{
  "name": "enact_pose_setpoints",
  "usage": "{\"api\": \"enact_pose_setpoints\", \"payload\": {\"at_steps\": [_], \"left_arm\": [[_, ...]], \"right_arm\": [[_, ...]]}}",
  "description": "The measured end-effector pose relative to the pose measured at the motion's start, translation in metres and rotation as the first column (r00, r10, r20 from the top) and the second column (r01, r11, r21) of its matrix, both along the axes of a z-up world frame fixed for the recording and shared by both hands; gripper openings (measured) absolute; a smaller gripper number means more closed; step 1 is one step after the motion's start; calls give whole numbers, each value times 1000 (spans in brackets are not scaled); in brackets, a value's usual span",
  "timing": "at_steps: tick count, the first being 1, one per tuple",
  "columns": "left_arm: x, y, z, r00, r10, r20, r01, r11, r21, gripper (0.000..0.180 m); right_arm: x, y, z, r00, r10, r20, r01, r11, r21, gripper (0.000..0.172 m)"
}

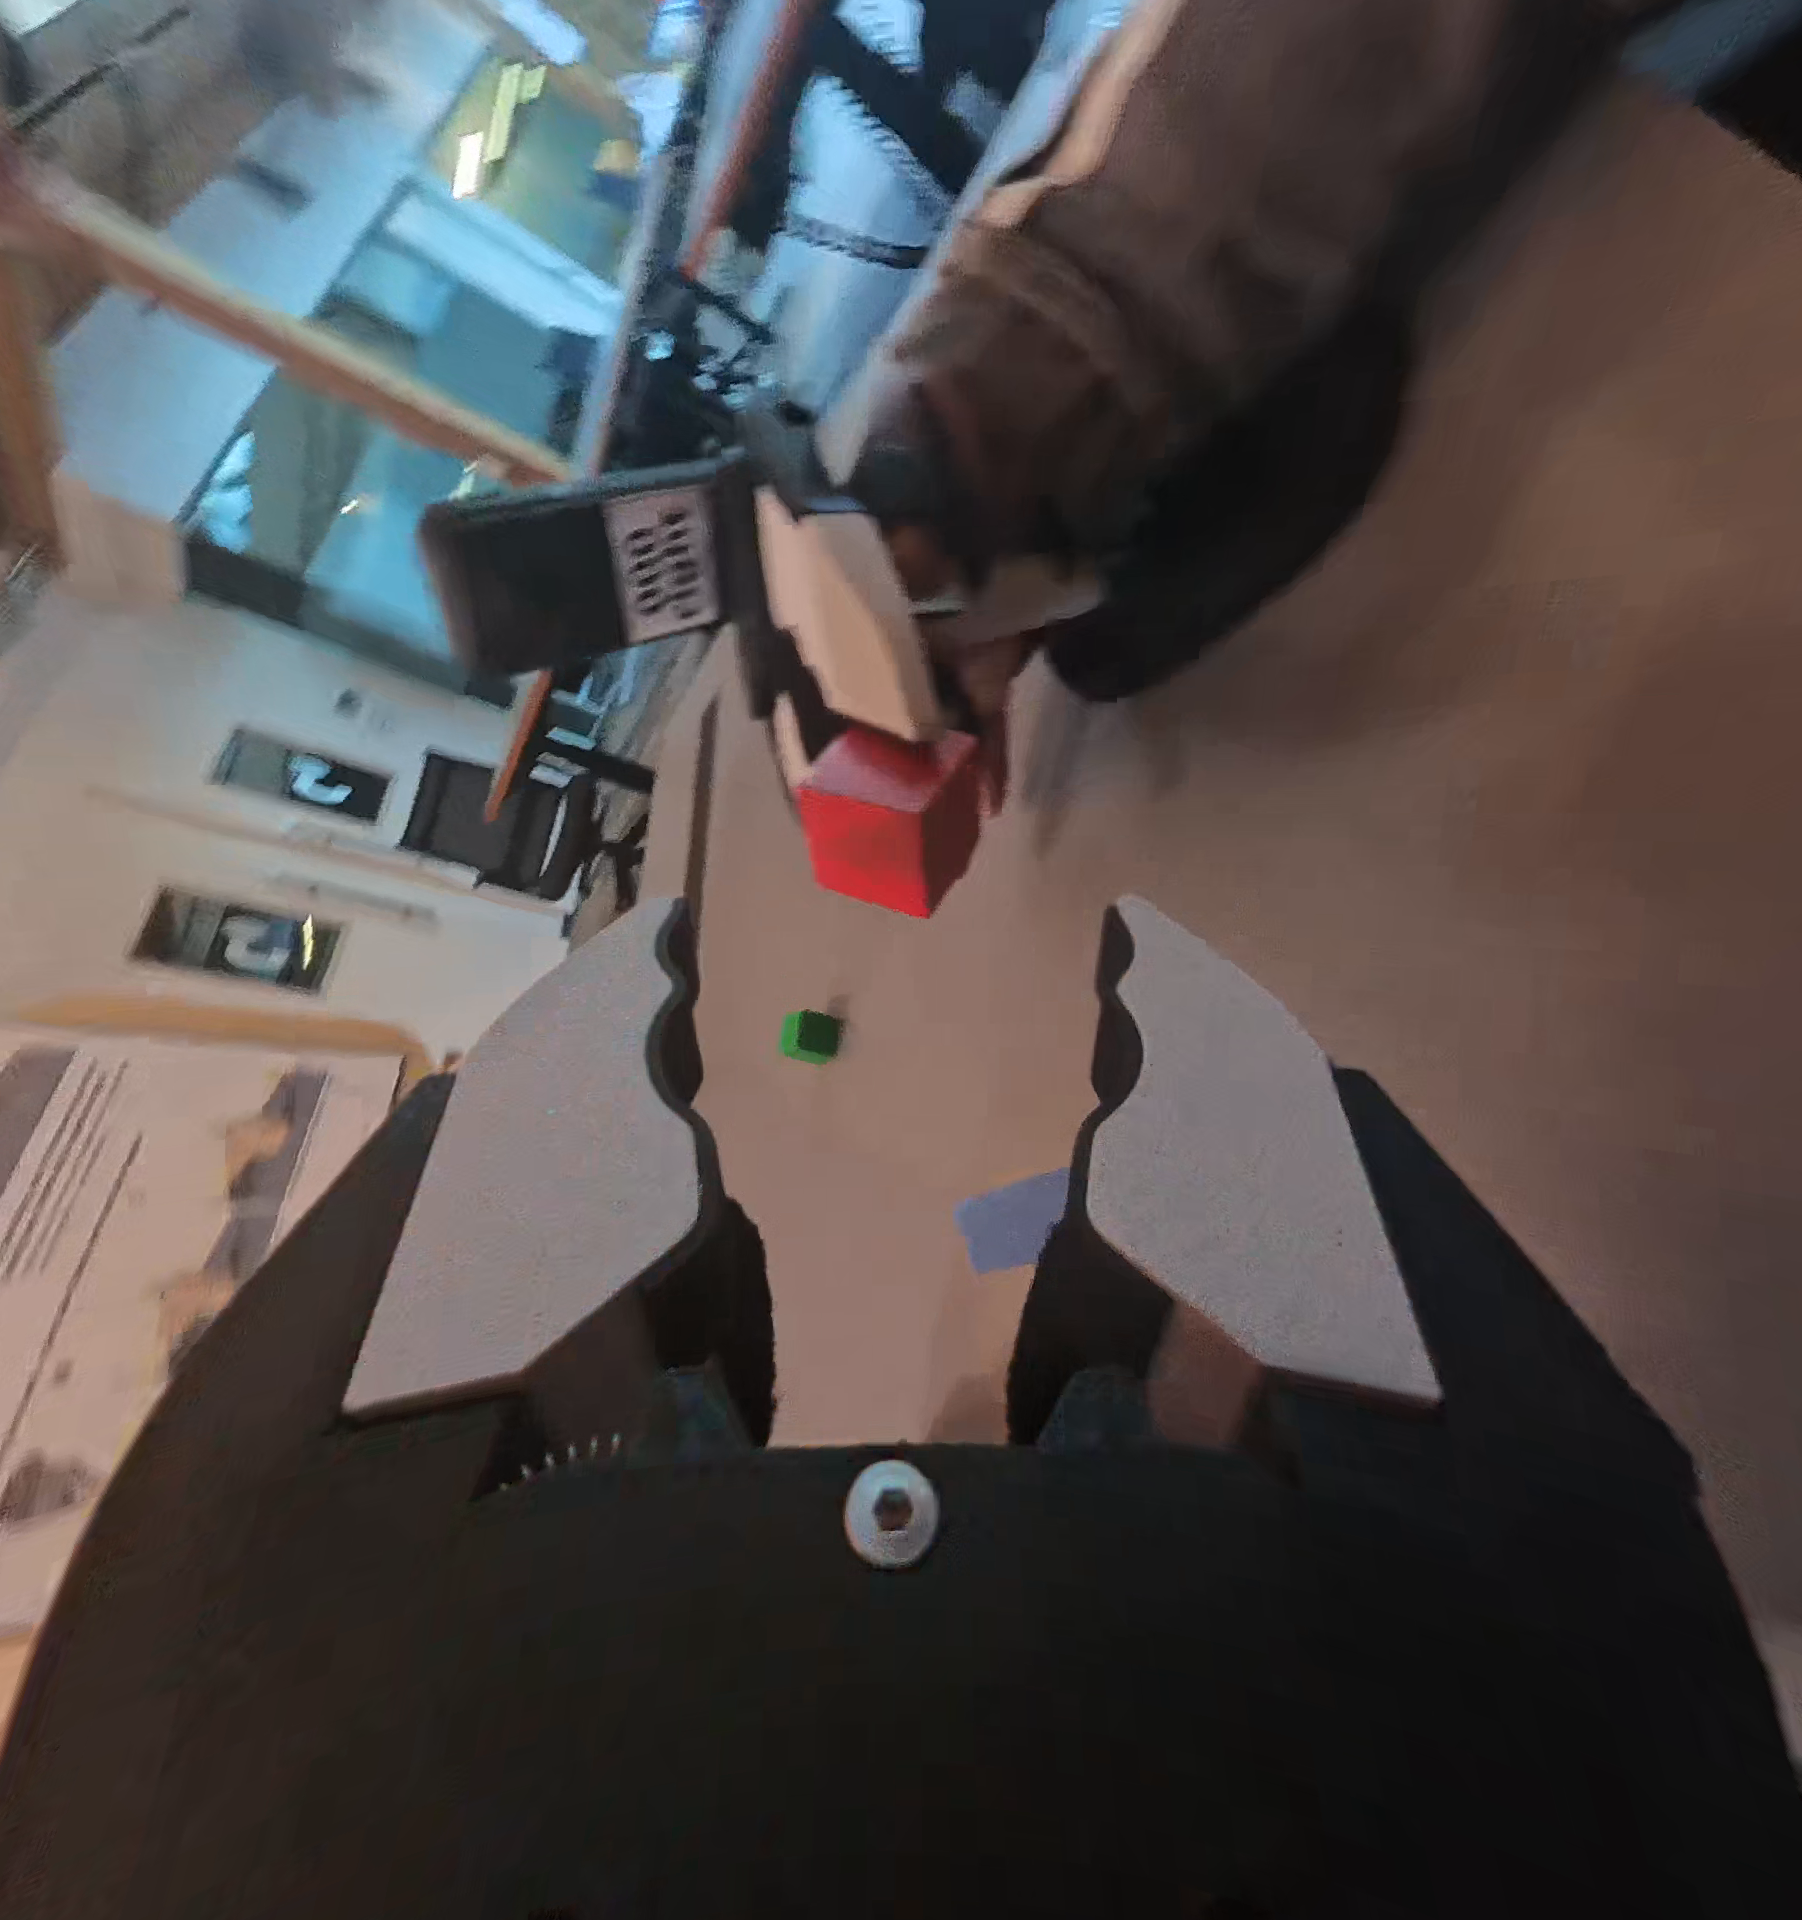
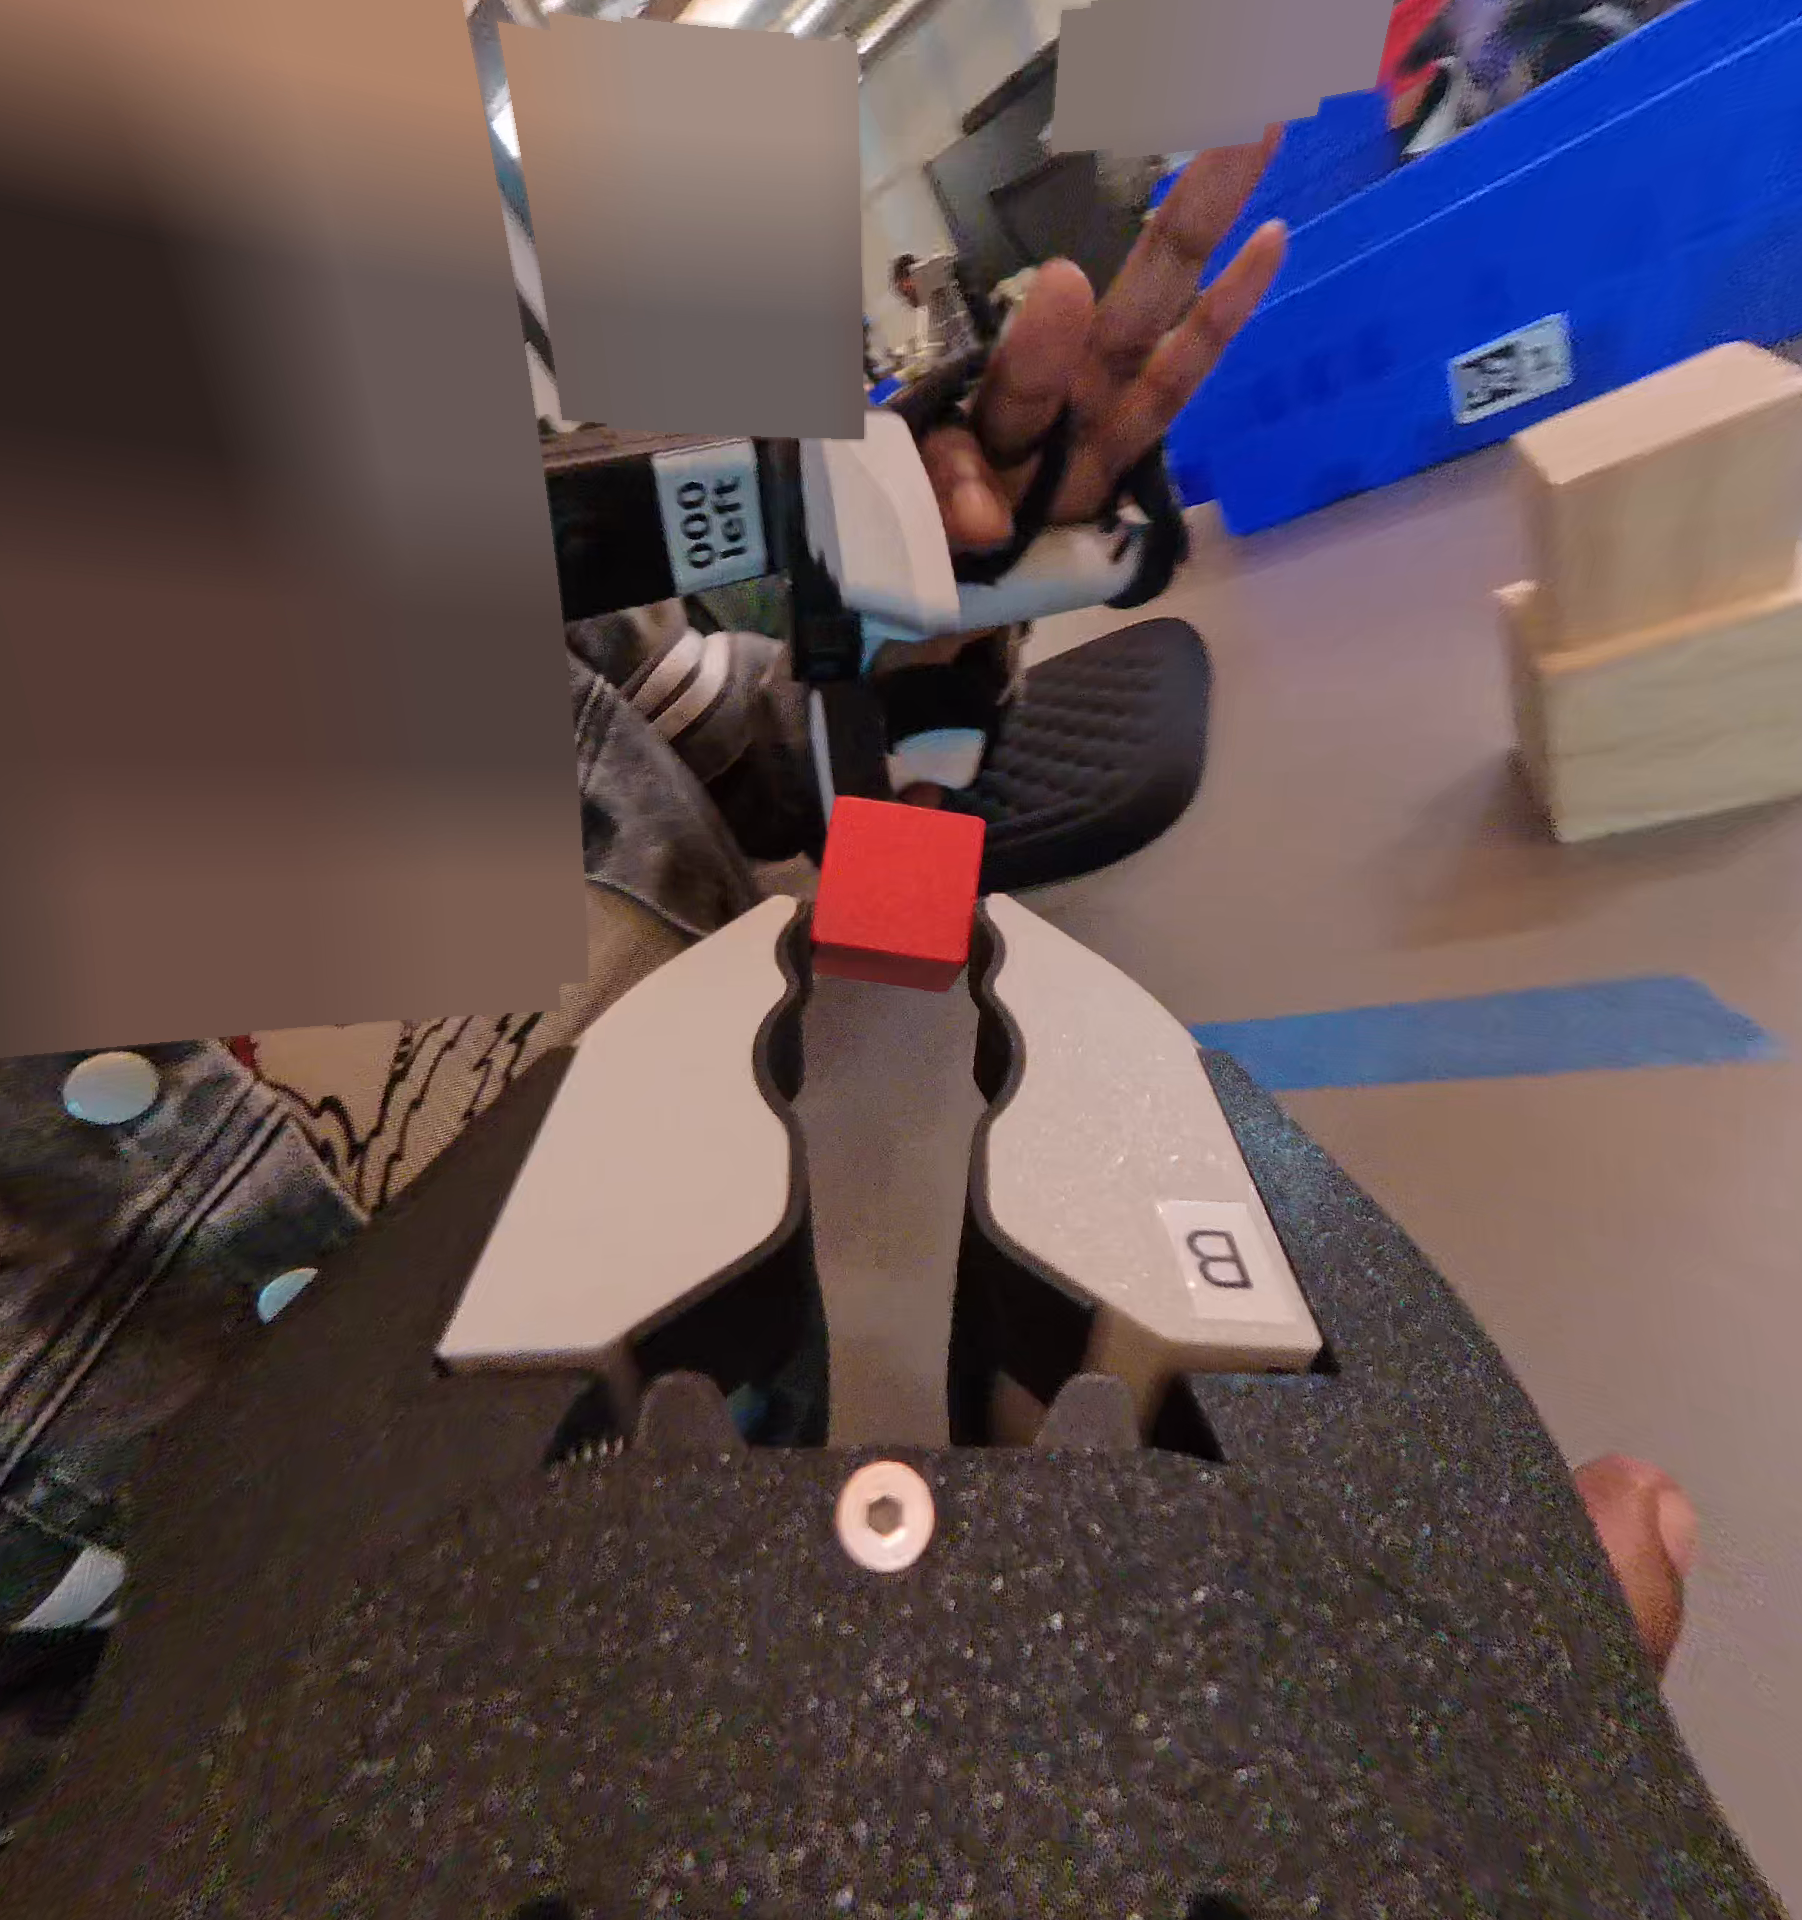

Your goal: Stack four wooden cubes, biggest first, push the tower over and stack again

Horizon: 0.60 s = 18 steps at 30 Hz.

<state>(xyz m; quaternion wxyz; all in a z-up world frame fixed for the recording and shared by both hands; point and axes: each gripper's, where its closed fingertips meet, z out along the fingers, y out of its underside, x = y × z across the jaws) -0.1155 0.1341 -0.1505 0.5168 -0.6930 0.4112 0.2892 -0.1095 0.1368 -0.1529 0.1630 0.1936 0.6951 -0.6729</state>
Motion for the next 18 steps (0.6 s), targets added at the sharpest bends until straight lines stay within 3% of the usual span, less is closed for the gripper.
{"api": "enact_pose_setpoints", "payload": {"at_steps": [4, 9, 13, 15, 18], "left_arm": [[12, 4, -8, 994, -98, -57, 94, 993, -72, 66], [16, 9, -12, 988, -137, -70, 129, 986, -107, 43], [12, 8, -3, 993, -101, 53, 106, 989, -104, 28], [-10, 2, 13, 992, -8, 127, 22, 994, -108, 28], [-62, -20, 37, 963, 184, 197, -137, 964, -229, 28]], "right_arm": [[9, -7, -2, 999, 52, -15, -52, 998, 19, 28], [17, -11, -4, 995, 98, -11, -97, 995, 29, 28], [10, -12, 2, 997, 45, -57, -45, 999, -1, 31], [-8, -8, 11, 984, -104, -146, 99, 994, -40, 61], [-31, 1, 26, 865, -333, -376, 319, 942, -101, 89]]}}
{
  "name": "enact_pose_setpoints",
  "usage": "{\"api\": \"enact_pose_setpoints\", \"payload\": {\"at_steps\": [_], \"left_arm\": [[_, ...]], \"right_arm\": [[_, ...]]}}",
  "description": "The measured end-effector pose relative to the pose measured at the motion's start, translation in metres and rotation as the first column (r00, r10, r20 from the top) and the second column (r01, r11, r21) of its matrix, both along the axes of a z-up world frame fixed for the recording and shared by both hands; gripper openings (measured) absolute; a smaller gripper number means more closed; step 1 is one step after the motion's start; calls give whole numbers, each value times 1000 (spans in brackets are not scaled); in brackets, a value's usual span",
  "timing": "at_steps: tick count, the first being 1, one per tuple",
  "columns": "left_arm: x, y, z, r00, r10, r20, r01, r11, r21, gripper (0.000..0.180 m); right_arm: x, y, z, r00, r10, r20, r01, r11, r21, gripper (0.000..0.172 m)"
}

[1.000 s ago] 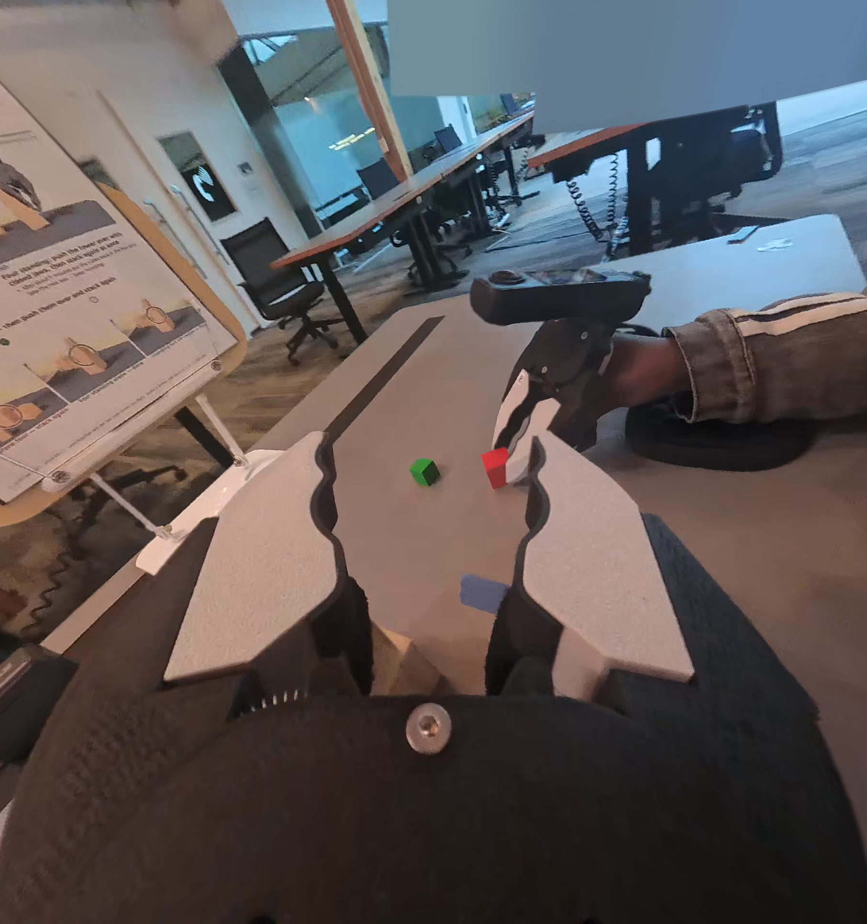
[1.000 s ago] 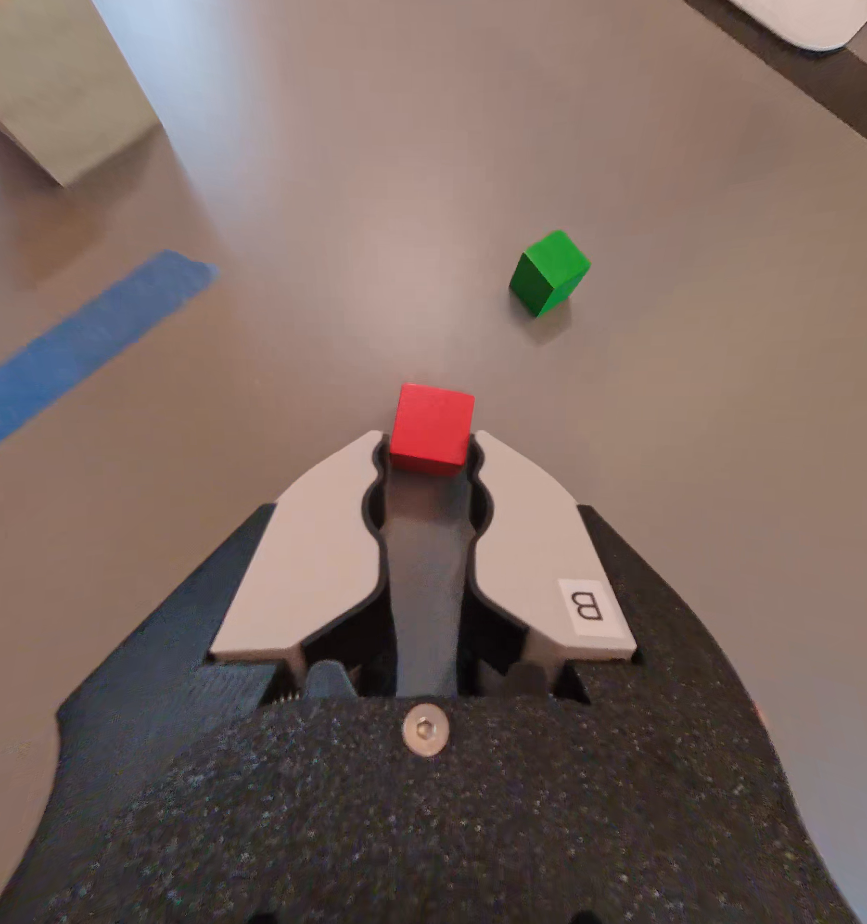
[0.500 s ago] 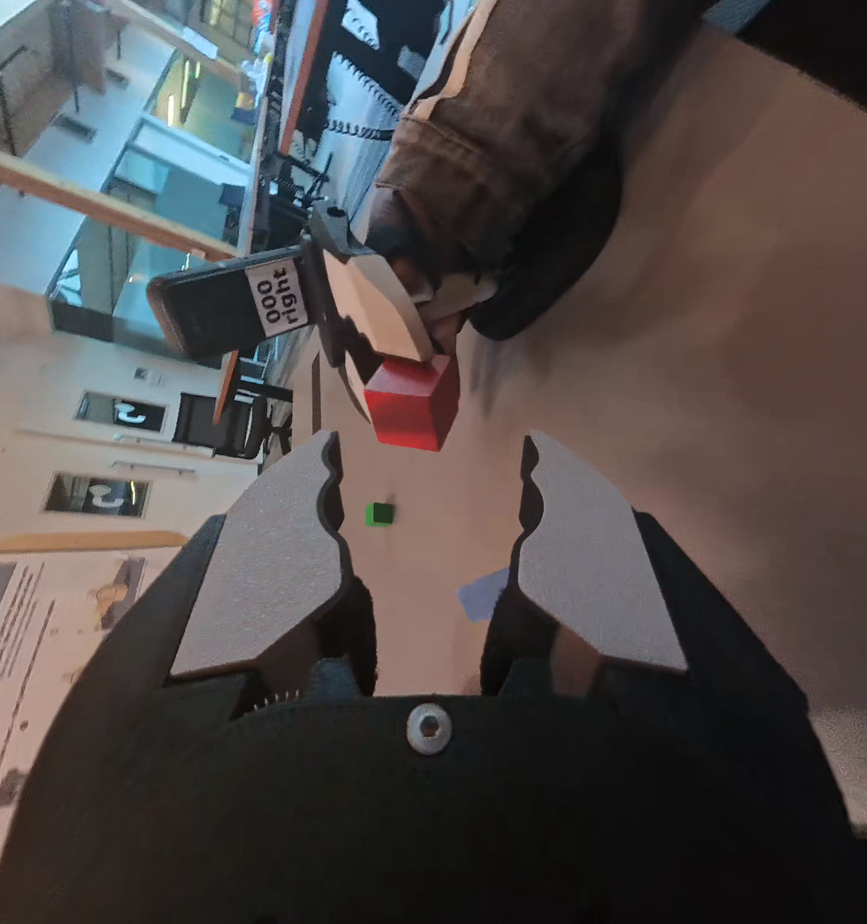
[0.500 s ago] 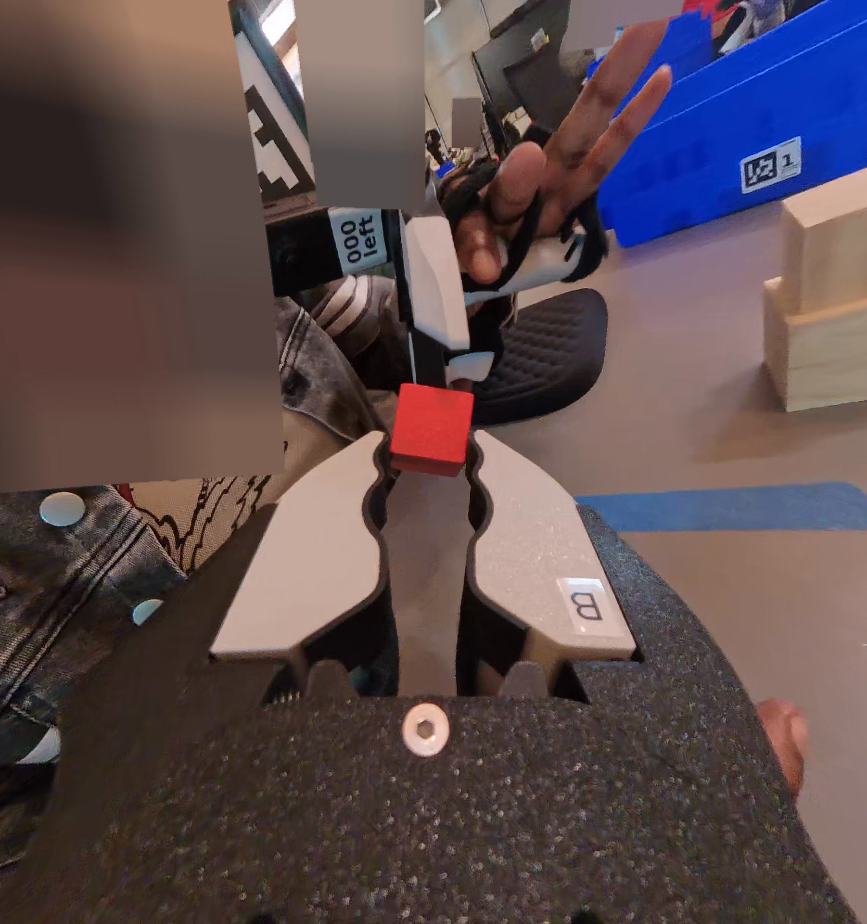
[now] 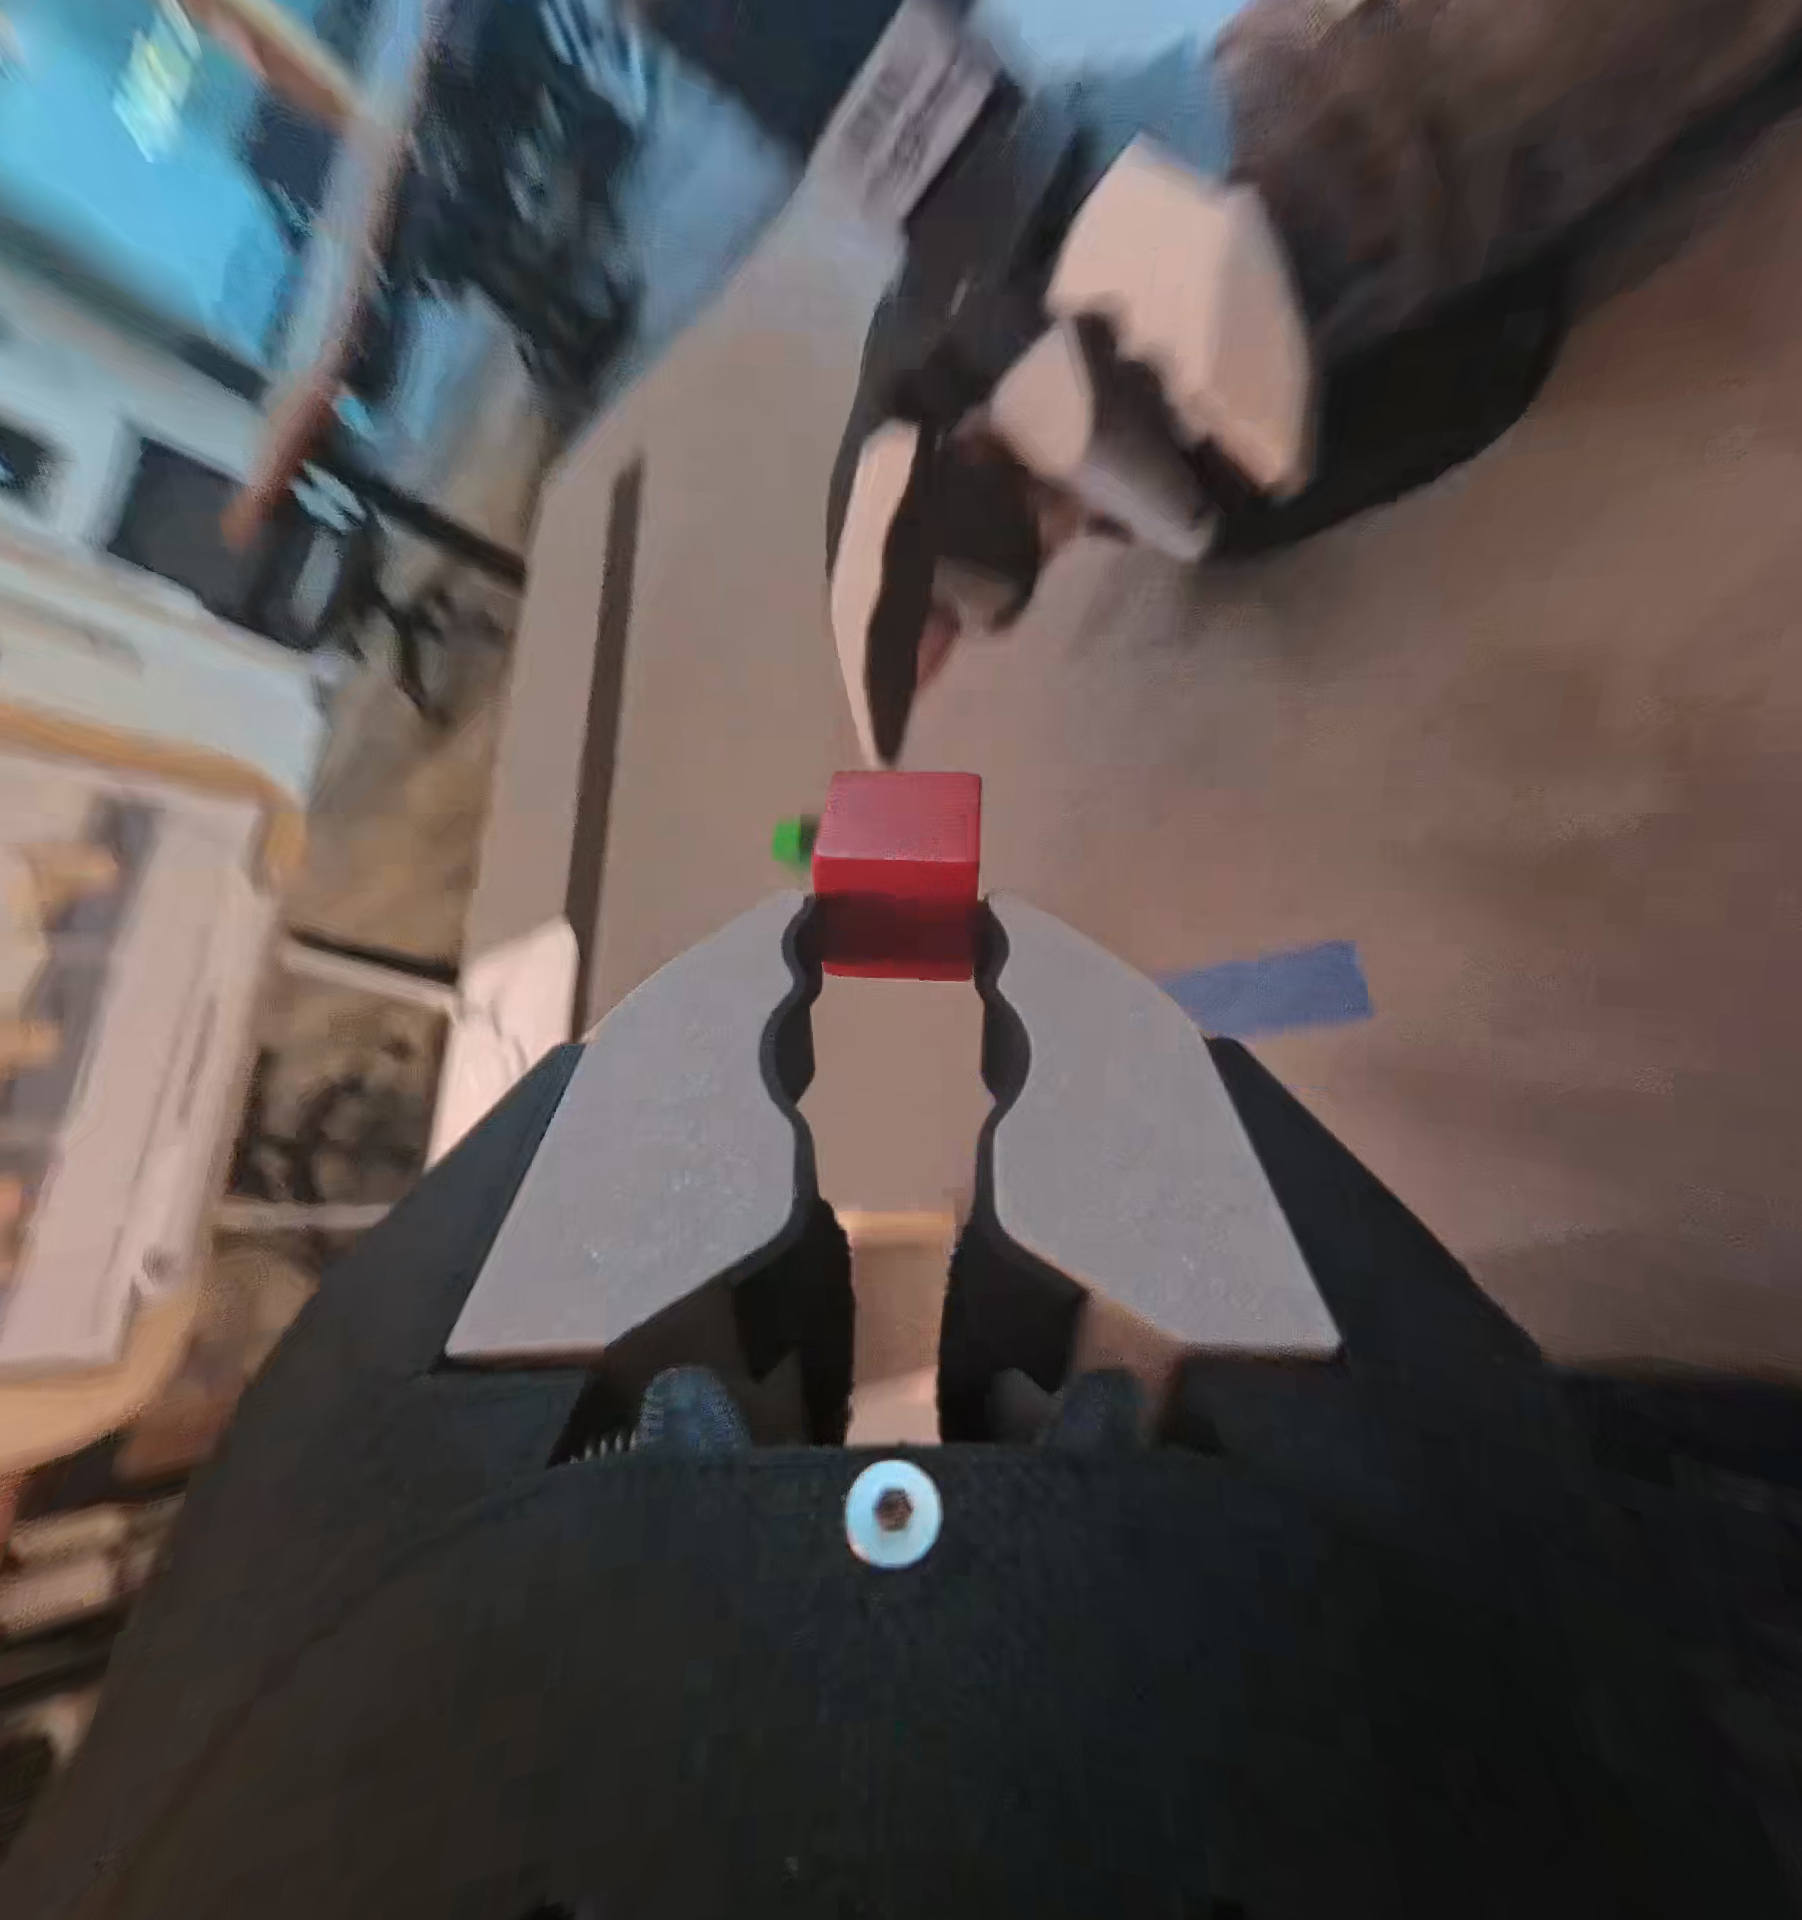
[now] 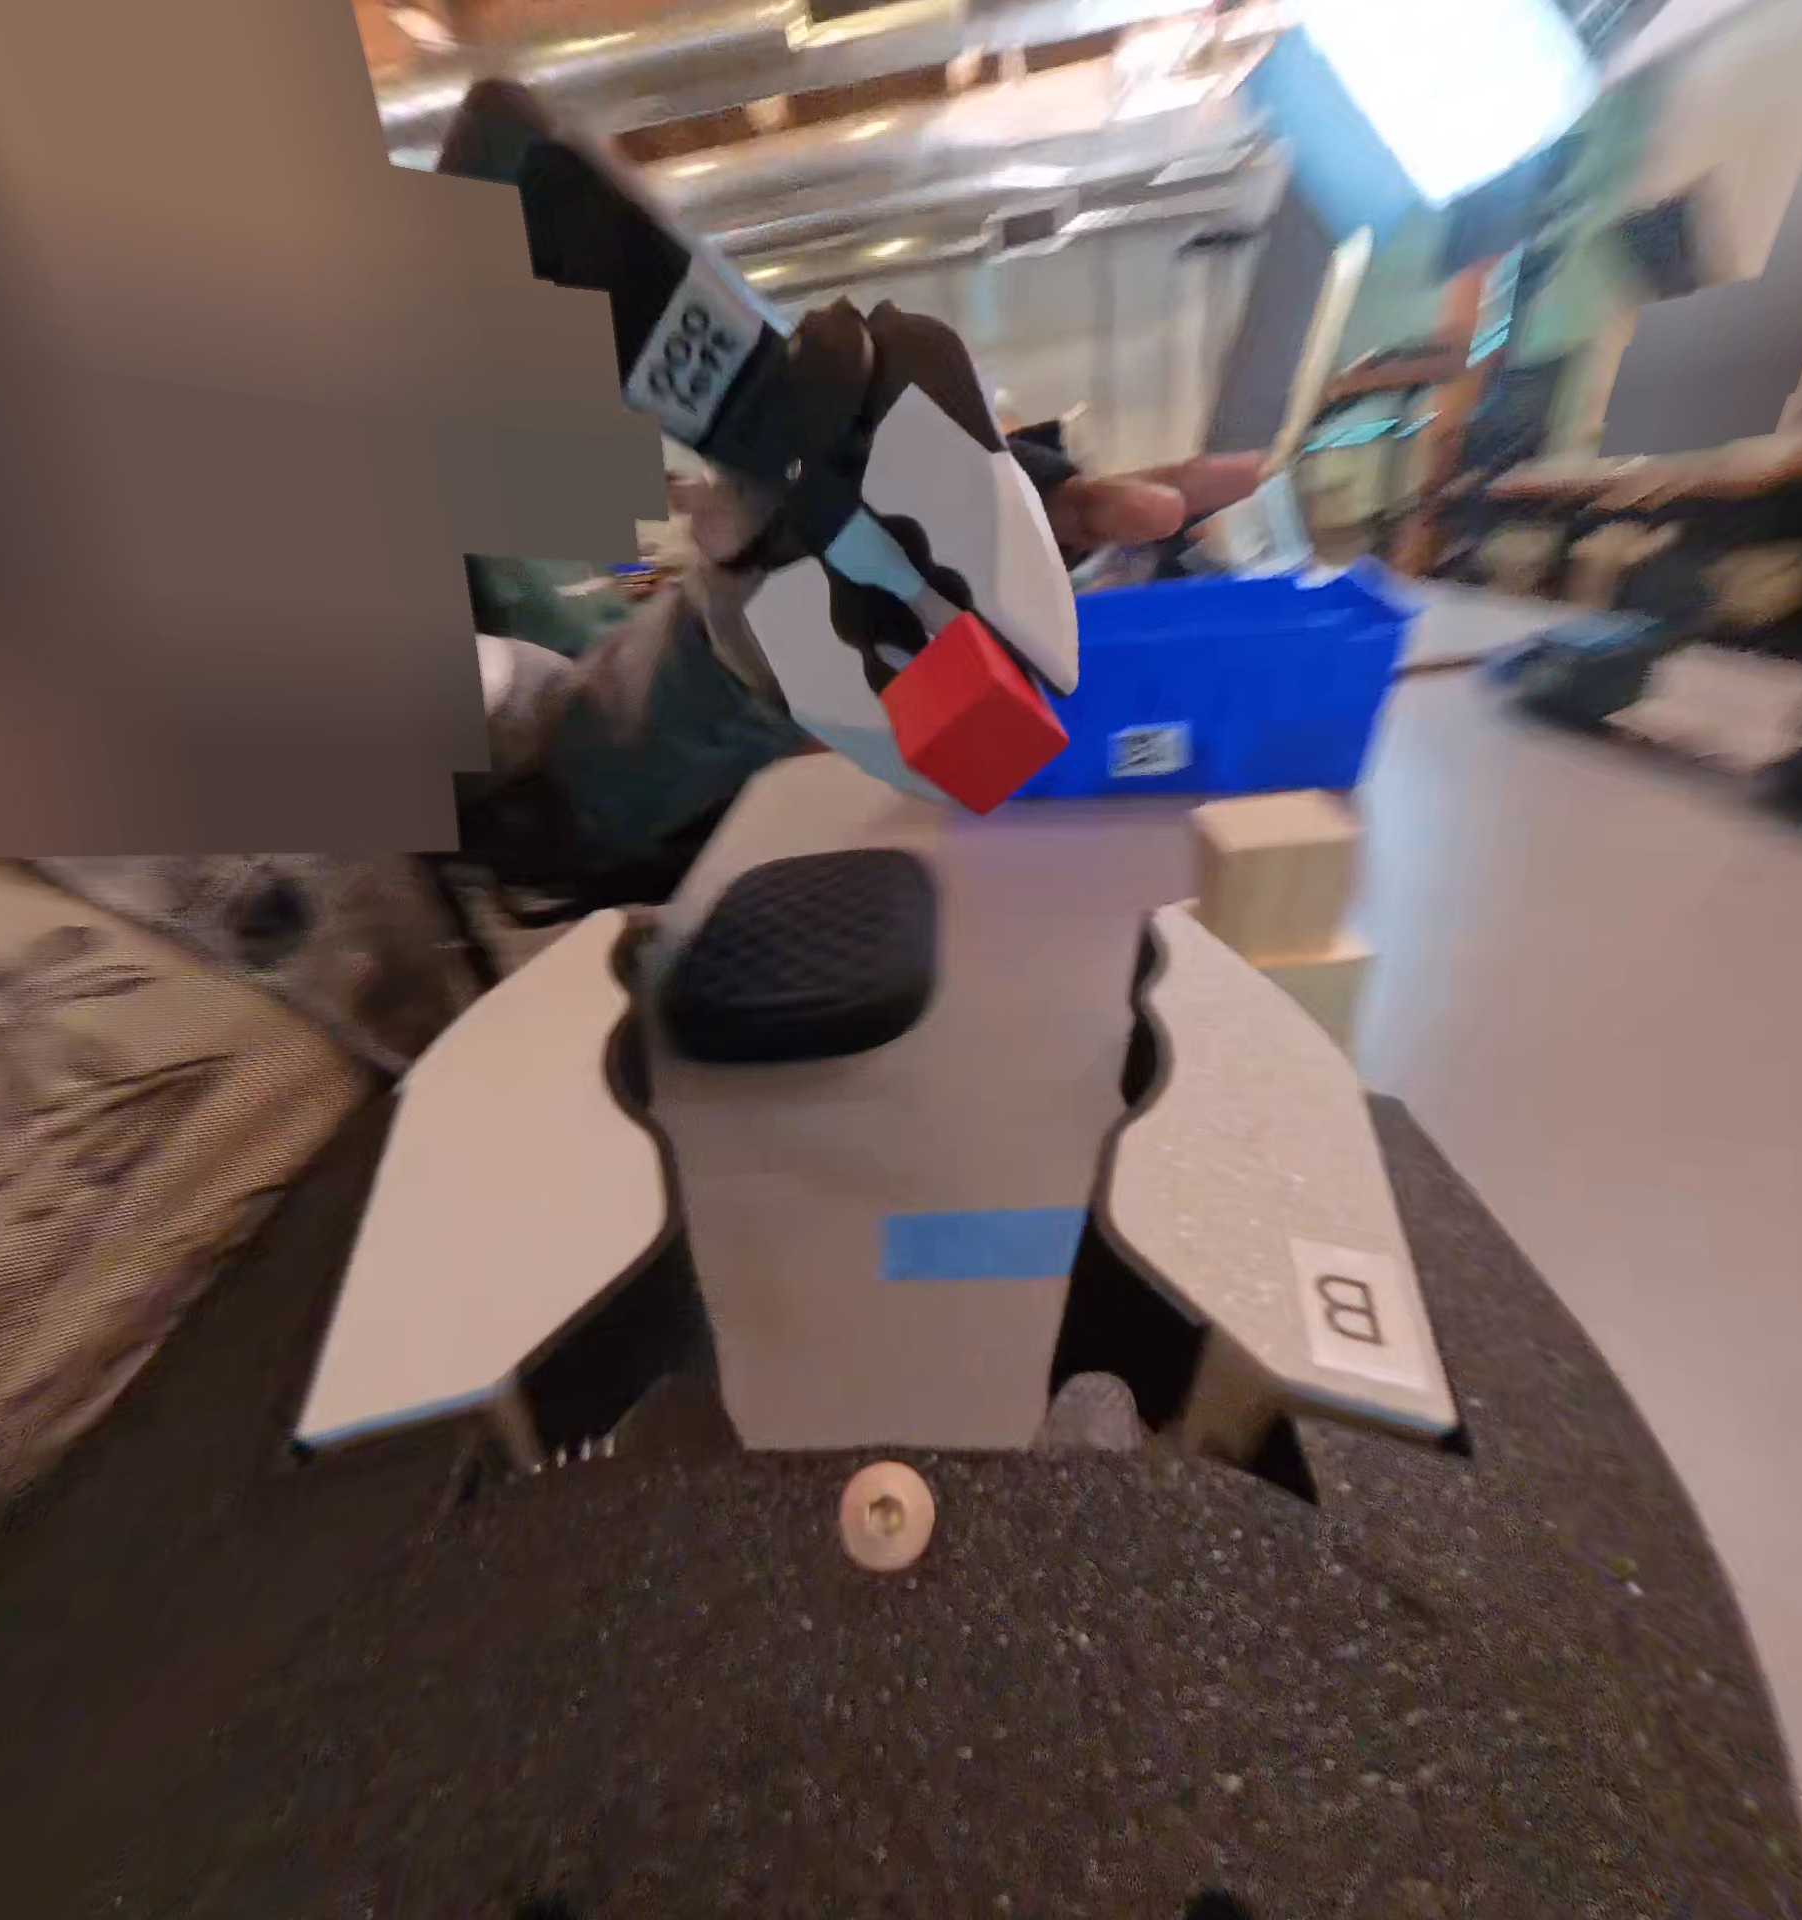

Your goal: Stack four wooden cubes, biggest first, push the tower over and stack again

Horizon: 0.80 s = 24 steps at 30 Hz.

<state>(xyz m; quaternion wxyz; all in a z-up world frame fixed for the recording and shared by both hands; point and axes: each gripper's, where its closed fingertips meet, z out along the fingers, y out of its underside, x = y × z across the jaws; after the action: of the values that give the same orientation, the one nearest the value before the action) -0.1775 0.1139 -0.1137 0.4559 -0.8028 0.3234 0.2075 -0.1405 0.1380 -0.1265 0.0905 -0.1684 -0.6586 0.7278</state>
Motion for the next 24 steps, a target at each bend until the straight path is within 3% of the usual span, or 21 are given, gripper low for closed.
{"api": "enact_pose_setpoints", "payload": {"at_steps": [3, 5, 9, 11, 14, 24], "left_arm": [[-44, -24, 7, 982, 157, 107, -128, 963, -237, 28], [-63, -37, 1, 965, 227, 133, -154, 898, -412, 28], [-87, -57, -22, 931, 356, 80, -200, 681, -704, 28], [-95, -58, -29, 932, 362, 22, -218, 607, -764, 28], [-105, -53, -37, 933, 359, -35, -242, 551, -799, 28], [-111, -52, -47, 933, 351, -79, -245, 460, -854, 28]], "right_arm": [[-21, 12, 2, 953, -234, -194, 254, 963, 89, 107], [-26, 15, -2, 921, -288, -262, 331, 933, 139, 112], [-27, 11, -11, 930, -280, -238, 325, 929, 175, 121], [-26, 10, -11, 930, -276, -243, 323, 930, 176, 121], [-25, 10, -11, 929, -277, -246, 325, 928, 181, 119], [-26, 11, -13, 931, -279, -237, 327, 925, 192, 117]]}}
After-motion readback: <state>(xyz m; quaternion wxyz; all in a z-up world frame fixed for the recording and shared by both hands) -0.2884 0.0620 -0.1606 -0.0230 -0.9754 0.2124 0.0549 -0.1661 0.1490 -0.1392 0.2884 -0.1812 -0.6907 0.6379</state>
